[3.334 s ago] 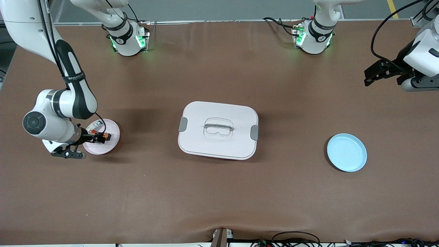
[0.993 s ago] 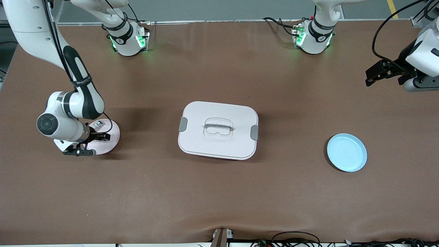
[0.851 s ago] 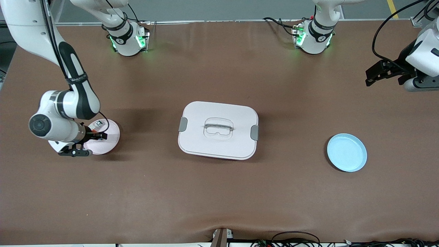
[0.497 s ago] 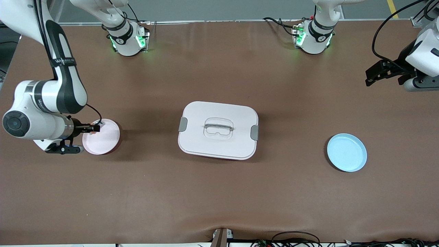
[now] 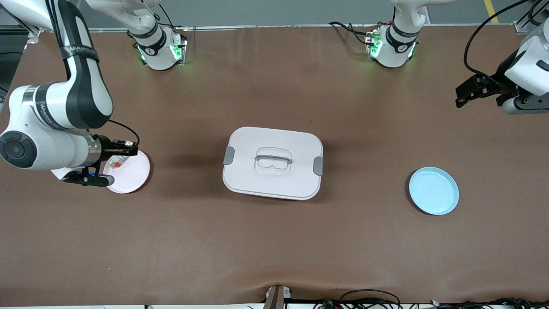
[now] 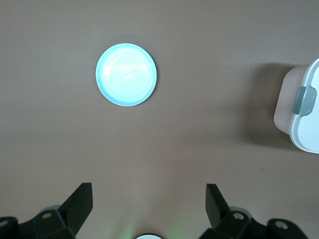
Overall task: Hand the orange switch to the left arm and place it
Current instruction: 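Carry the switch over the box while the left gripper reaches toward it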
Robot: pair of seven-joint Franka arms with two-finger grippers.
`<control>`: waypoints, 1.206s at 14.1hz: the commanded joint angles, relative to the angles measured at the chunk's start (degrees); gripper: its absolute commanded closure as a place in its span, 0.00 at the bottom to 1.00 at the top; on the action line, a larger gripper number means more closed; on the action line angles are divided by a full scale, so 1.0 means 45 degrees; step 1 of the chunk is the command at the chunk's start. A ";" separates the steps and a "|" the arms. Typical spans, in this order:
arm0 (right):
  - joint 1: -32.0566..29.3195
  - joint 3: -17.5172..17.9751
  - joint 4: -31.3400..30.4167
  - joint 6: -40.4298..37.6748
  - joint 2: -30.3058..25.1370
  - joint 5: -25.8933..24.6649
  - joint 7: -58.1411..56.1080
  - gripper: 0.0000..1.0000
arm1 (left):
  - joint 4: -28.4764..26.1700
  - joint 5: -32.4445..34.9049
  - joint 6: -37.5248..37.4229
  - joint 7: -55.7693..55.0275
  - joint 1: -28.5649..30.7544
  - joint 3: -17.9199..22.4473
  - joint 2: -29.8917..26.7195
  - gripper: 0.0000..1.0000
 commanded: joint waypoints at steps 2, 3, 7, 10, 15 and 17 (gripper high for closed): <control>0.0905 -0.0036 0.1005 -0.1284 -0.0109 0.1717 0.2805 0.75 | 0.0120 -0.0574 -0.0034 0.0131 0.0022 -0.0047 -0.0001 0.00; 0.1197 -0.0055 0.1239 -0.1442 -0.0110 0.2245 0.3684 0.75 | 0.0139 -0.0808 -0.0034 0.0151 0.0002 -0.0067 -0.0001 0.00; 0.2428 -0.0055 0.2119 -0.1463 -0.0071 0.4042 0.7355 0.76 | 0.0139 -0.2292 0.0472 0.0151 0.0002 -0.0553 -0.0040 0.00; 0.3171 -0.0055 0.2432 -0.1094 0.0027 0.5449 0.9603 0.76 | 0.0101 -0.3423 0.0884 0.0132 0.0002 -0.0790 -0.0040 0.00; 0.4205 -0.0075 0.2511 0.1012 0.0027 0.7308 1.2533 0.76 | -0.0289 -0.5553 0.1039 -0.0529 0.0022 -0.1258 -0.0060 0.00; 0.5063 -0.0075 0.2531 0.2183 0.0047 0.7309 1.3803 0.76 | -0.0621 -0.6315 0.1546 -0.1621 0.0022 -0.1705 -0.0137 0.00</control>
